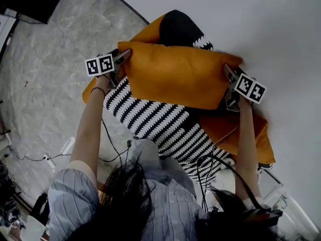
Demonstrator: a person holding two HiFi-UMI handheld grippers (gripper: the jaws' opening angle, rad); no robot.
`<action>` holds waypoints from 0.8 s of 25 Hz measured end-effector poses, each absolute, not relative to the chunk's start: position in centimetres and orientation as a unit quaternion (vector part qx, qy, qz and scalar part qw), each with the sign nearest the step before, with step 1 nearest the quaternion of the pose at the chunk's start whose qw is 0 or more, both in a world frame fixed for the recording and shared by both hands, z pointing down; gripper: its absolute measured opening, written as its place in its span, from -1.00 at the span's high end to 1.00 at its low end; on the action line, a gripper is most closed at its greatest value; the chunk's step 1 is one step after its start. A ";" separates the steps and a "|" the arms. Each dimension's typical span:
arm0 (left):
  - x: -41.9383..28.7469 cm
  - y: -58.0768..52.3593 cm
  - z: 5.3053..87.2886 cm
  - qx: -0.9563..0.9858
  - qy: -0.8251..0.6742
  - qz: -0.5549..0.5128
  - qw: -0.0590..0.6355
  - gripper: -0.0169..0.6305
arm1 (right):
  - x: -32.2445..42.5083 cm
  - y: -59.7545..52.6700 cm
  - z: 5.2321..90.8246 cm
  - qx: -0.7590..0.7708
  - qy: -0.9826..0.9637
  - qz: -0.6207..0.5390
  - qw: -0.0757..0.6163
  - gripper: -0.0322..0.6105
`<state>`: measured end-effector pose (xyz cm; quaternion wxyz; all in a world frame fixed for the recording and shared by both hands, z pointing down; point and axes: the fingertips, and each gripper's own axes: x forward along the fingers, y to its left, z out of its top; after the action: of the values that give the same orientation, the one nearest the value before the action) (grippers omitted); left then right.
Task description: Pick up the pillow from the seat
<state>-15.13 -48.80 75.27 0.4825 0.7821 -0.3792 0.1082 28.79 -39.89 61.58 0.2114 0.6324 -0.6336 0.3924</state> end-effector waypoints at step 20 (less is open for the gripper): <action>-12.6 -46.6 75.4 0.773 -0.363 0.013 0.521 0.60 | 28.3 -39.2 65.3 0.644 -0.620 0.384 0.232 0.37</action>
<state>-12.58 -46.61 75.35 0.5205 0.7727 -0.3630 0.0134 28.27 -39.18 65.28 0.2317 0.6440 -0.6200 0.3837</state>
